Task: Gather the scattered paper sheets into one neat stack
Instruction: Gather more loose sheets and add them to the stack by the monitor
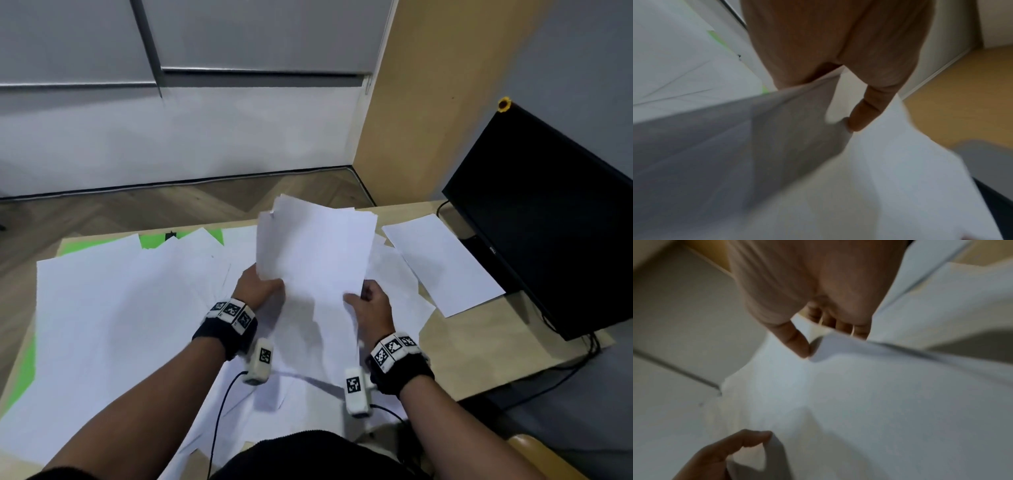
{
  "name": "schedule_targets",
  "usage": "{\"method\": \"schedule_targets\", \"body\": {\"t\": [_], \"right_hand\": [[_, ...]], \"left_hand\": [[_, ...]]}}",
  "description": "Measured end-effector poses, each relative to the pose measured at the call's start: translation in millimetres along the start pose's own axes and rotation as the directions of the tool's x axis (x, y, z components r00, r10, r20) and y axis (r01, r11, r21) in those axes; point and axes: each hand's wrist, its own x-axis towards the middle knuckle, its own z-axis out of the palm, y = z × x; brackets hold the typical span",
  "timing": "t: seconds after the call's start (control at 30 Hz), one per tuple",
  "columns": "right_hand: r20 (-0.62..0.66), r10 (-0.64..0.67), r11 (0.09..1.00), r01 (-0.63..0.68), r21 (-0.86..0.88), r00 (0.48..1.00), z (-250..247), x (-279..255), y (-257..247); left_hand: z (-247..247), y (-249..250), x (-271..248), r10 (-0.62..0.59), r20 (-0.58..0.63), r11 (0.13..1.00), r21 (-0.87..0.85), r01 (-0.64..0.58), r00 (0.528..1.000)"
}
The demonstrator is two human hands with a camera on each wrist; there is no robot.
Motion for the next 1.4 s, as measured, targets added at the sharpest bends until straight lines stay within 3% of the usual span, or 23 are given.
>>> {"method": "schedule_targets", "body": {"t": [0.13,0.2,0.3,0.43,0.53,0.73,0.93,1.1,1.27,1.4], "right_hand": [[-0.102,-0.203,0.970,0.187,-0.153,0.974,-7.9,-3.2,-33.6],[-0.199,-0.228,0.972,0.212,-0.096,0.953,-12.7,-7.6,-45.7],[-0.255,-0.190,0.982,0.187,-0.038,0.948,-17.9,-9.7,-42.1],[-0.167,-0.063,0.996,0.050,-0.079,0.984,-14.8,-6.3,-23.9],[-0.112,-0.082,0.988,0.066,-0.143,0.990,-9.4,-7.9,-25.3],[-0.222,-0.144,0.989,0.136,-0.049,0.964,-11.8,-9.4,-35.7],[-0.122,-0.066,0.998,0.062,-0.033,0.990,-1.1,-12.1,-11.7],[-0.209,-0.157,0.988,0.154,-0.029,0.965,-4.4,-18.2,-15.2],[-0.186,-0.070,0.997,0.066,-0.027,0.980,-5.7,-21.1,-6.7],[-0.188,-0.079,0.997,0.079,-0.011,0.979,-12.9,-16.5,-3.2]], "left_hand": [[-2.6,31.6,-8.3,0.102,-0.029,0.973,-0.207,-0.106,0.994],[-4.1,44.0,-14.8,0.185,0.002,0.945,-0.274,-0.178,0.983],[-8.7,45.8,-16.4,0.300,0.079,0.936,-0.215,-0.277,0.951],[-4.6,33.4,-11.7,0.286,0.127,0.955,-0.114,-0.272,0.950],[2.9,30.4,-14.0,0.237,0.083,0.965,-0.134,-0.225,0.968],[3.4,40.6,-17.5,0.208,0.061,0.938,-0.296,-0.181,0.976],[24.9,12.7,-21.6,0.089,0.021,0.977,-0.197,-0.083,0.996],[28.4,21.6,-23.2,0.123,-0.080,0.930,-0.338,-0.143,0.989],[32.5,11.2,-25.4,0.079,0.039,0.967,-0.246,-0.067,0.996],[39.7,4.6,-22.5,0.024,0.015,0.953,-0.304,-0.018,1.000]]}}
